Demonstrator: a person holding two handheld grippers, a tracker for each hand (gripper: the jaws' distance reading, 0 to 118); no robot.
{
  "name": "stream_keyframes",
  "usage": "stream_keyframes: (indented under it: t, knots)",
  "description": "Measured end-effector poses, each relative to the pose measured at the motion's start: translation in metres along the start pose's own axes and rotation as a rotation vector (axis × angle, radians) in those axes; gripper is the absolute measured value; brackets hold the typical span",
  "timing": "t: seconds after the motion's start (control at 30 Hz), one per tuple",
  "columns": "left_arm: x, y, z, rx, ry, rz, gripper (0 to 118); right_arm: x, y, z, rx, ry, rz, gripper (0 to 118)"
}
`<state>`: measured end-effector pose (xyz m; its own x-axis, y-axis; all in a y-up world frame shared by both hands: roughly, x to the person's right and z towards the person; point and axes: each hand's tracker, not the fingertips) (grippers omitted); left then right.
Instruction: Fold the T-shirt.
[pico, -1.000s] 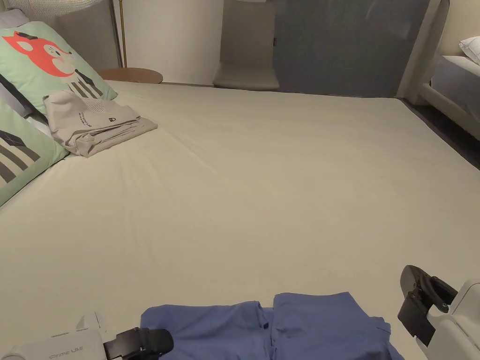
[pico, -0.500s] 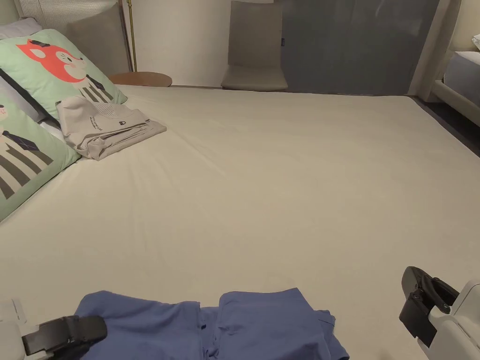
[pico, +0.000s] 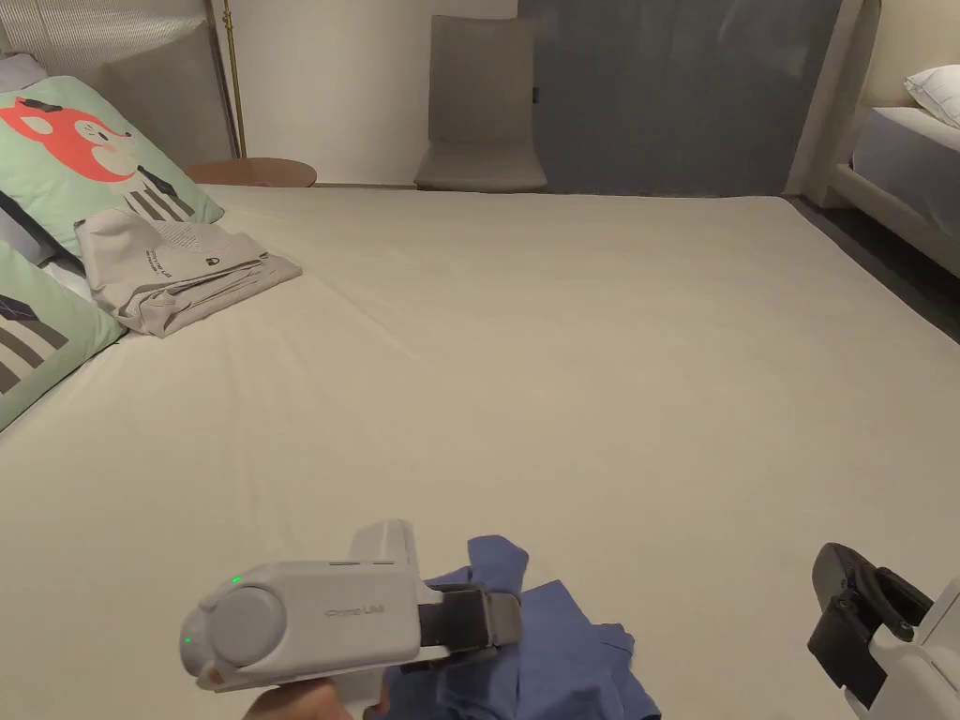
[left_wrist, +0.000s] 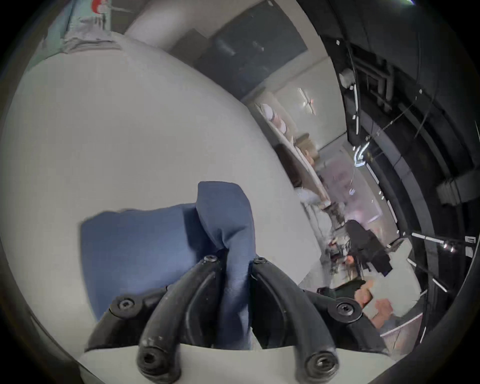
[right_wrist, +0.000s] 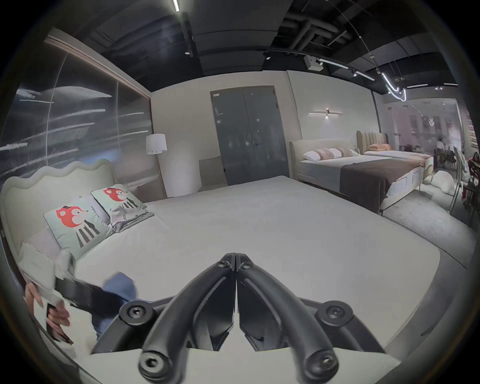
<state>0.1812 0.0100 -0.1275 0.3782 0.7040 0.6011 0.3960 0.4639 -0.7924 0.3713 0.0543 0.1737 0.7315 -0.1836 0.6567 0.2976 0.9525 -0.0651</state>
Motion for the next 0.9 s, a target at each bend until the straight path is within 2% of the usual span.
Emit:
stream_keyframes:
  t: [0.13, 0.17, 0.2, 0.27, 0.3, 0.37, 0.47, 0.57, 0.6, 0.63, 0.67, 0.7, 0.73, 0.77, 0.9]
  knots:
    - [0.016, -0.016, -0.055, -0.074, 0.086, -0.057, 8, 0.013, -0.001, 0.004, 0.0, -0.027, -0.015, 1]
    - [0.019, -0.021, -0.067, -0.078, 0.133, -0.068, 12, 0.015, -0.001, 0.005, 0.001, -0.033, -0.018, 1]
    - [0.019, -0.024, -0.076, -0.059, 0.175, -0.056, 21, 0.018, -0.002, 0.006, 0.002, -0.039, -0.021, 1]
    - [0.016, -0.025, -0.078, -0.038, 0.14, -0.016, 44, 0.021, -0.003, 0.007, 0.002, -0.045, -0.025, 1]
    - [0.021, -0.026, -0.074, -0.024, 0.107, 0.007, 67, 0.022, -0.003, 0.008, 0.002, -0.048, -0.025, 1]
    - [0.028, -0.026, -0.059, 0.008, 0.019, 0.004, 104, 0.025, -0.004, 0.009, 0.0, -0.055, -0.024, 1]
    - [0.042, -0.026, -0.029, 0.134, -0.004, -0.067, 112, 0.027, -0.004, 0.009, -0.003, -0.059, -0.036, 1]
    - [0.045, -0.032, -0.016, 0.337, 0.219, -0.1, 111, 0.028, -0.004, 0.009, -0.001, -0.058, -0.054, 1]
    - [0.045, -0.037, -0.021, 0.37, 0.301, -0.123, 110, 0.028, -0.004, 0.008, -0.001, -0.056, -0.056, 1]
    - [0.045, -0.04, -0.025, 0.344, 0.359, -0.188, 103, 0.028, -0.004, 0.008, -0.002, -0.055, -0.057, 1]
    - [0.046, -0.047, -0.034, 0.337, 0.425, -0.264, 83, 0.028, -0.004, 0.008, -0.002, -0.052, -0.057, 1]
    - [0.05, -0.054, -0.046, 0.331, 0.5, -0.334, 41, 0.027, -0.004, 0.008, -0.001, -0.05, -0.056, 1]
    - [0.051, -0.061, -0.06, 0.291, 0.598, -0.387, 12, 0.028, -0.004, 0.008, -0.001, -0.047, -0.055, 1]
    - [0.05, -0.069, -0.07, 0.269, 0.616, -0.414, 5, 0.028, -0.004, 0.008, -0.001, -0.044, -0.052, 1]
    - [0.056, -0.086, -0.093, 0.256, 0.558, -0.379, 6, 0.031, -0.005, 0.012, 0.0, -0.049, -0.046, 1]
